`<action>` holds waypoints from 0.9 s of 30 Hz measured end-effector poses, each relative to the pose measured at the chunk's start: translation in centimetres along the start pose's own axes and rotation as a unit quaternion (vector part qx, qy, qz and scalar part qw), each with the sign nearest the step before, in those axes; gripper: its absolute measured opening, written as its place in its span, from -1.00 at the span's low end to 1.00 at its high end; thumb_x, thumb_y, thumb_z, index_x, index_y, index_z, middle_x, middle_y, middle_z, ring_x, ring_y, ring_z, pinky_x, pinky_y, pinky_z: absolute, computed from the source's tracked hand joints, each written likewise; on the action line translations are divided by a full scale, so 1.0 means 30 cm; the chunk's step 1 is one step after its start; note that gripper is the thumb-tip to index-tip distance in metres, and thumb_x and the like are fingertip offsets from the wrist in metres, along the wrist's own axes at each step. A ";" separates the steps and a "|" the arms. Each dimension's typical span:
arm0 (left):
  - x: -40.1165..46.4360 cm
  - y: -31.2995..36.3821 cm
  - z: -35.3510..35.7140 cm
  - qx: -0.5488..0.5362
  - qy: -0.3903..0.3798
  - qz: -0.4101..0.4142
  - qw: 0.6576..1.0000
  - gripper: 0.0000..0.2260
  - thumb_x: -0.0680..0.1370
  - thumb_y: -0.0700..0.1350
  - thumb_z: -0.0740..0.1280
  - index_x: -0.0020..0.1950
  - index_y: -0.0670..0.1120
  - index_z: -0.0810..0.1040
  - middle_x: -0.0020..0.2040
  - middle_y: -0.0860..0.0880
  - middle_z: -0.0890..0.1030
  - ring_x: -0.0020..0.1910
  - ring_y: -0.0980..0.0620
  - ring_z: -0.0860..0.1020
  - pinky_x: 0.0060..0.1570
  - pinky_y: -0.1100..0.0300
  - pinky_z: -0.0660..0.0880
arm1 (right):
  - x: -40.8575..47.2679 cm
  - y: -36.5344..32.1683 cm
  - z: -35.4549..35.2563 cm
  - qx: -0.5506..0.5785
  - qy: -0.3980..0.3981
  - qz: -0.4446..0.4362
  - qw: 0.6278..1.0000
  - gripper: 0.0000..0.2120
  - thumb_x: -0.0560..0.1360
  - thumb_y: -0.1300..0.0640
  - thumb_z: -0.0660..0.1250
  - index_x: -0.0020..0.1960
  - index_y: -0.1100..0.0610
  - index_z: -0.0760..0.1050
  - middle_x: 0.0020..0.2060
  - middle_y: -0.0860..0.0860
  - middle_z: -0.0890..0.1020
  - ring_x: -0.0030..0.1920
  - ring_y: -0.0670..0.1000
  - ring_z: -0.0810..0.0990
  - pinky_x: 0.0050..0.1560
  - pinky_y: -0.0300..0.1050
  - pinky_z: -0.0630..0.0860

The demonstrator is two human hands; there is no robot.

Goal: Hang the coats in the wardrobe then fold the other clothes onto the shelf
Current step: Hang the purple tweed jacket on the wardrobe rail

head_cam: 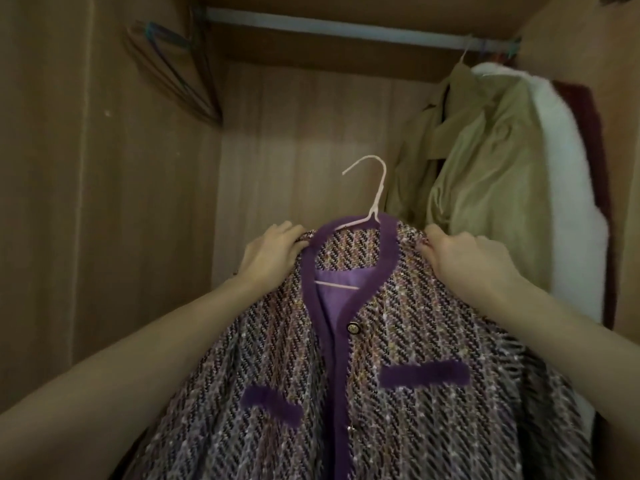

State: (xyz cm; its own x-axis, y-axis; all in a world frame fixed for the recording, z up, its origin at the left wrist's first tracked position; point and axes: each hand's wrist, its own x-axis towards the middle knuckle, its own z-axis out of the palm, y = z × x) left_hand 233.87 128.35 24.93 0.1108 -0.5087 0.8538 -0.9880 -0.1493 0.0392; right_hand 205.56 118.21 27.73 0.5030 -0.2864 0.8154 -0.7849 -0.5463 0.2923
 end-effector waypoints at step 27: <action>1.109 0.086 0.397 -0.238 0.180 -0.060 0.953 -0.78 0.62 0.03 0.14 0.19 0.04 0.49 0.10 -0.14 0.62 0.08 -0.21 0.56 0.04 -0.01 0.49 | 0.775 0.334 0.055 -0.199 0.182 0.092 0.959 -0.76 0.64 -0.02 0.05 -0.02 0.09 0.40 -0.12 0.09 0.58 -0.20 0.17 0.55 -0.37 -0.10 0.25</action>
State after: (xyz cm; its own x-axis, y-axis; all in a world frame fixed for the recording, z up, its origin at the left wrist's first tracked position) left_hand 236.29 100.93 47.25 0.2667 -0.1767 0.9474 -0.9165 0.2576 0.3060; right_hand 210.00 104.77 48.80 0.2407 -0.0155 0.9705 -0.9603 -0.1490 0.2358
